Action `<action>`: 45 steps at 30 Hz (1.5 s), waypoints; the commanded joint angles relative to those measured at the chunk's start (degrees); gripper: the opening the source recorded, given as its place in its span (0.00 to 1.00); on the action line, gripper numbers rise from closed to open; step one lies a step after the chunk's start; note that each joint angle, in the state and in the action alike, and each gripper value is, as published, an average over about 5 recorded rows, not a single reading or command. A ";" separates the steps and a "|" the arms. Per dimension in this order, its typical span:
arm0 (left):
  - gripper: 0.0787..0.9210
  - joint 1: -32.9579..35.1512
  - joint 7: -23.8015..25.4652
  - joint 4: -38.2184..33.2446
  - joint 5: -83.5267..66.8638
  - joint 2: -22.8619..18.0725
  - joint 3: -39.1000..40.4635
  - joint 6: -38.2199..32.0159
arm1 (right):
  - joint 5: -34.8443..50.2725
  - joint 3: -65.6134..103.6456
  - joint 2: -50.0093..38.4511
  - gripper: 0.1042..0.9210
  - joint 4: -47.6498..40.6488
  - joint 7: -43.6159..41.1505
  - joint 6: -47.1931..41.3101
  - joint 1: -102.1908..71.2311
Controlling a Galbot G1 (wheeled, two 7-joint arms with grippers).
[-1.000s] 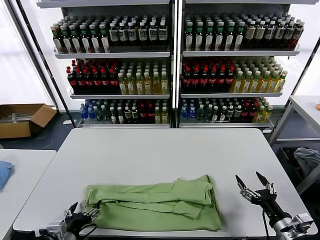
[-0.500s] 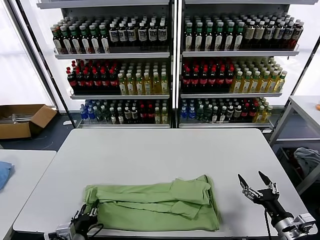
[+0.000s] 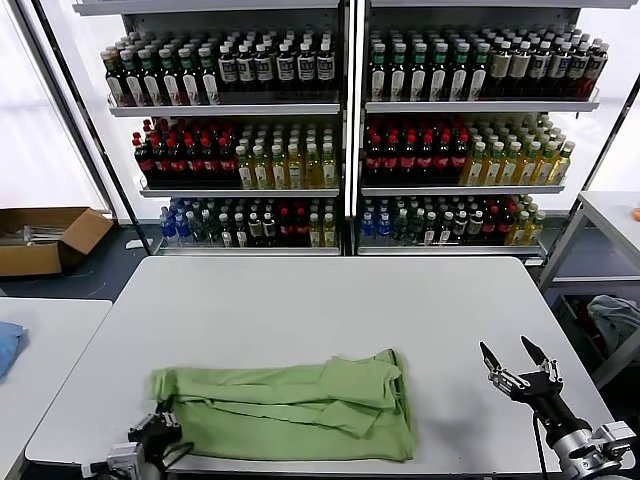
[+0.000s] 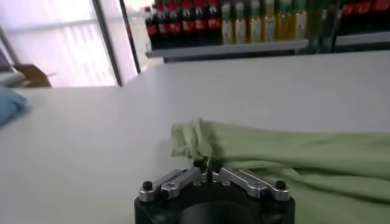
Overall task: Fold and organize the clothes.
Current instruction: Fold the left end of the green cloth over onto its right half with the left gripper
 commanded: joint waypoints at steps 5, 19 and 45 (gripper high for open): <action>0.03 -4.72 11.86 6.66 -2.25 18.19 -27.16 -4.49 | 1.08 -1.25 -0.09 0.88 2.13 0.37 -0.54 0.61; 0.03 -2.92 11.02 -13.19 -0.40 8.21 -6.09 -6.61 | 2.10 -1.54 1.09 0.88 6.19 1.05 -0.73 -1.02; 0.03 -2.03 12.36 0.02 13.53 -3.68 20.17 -7.71 | 2.75 -0.52 2.95 0.88 8.96 1.71 -0.74 -2.87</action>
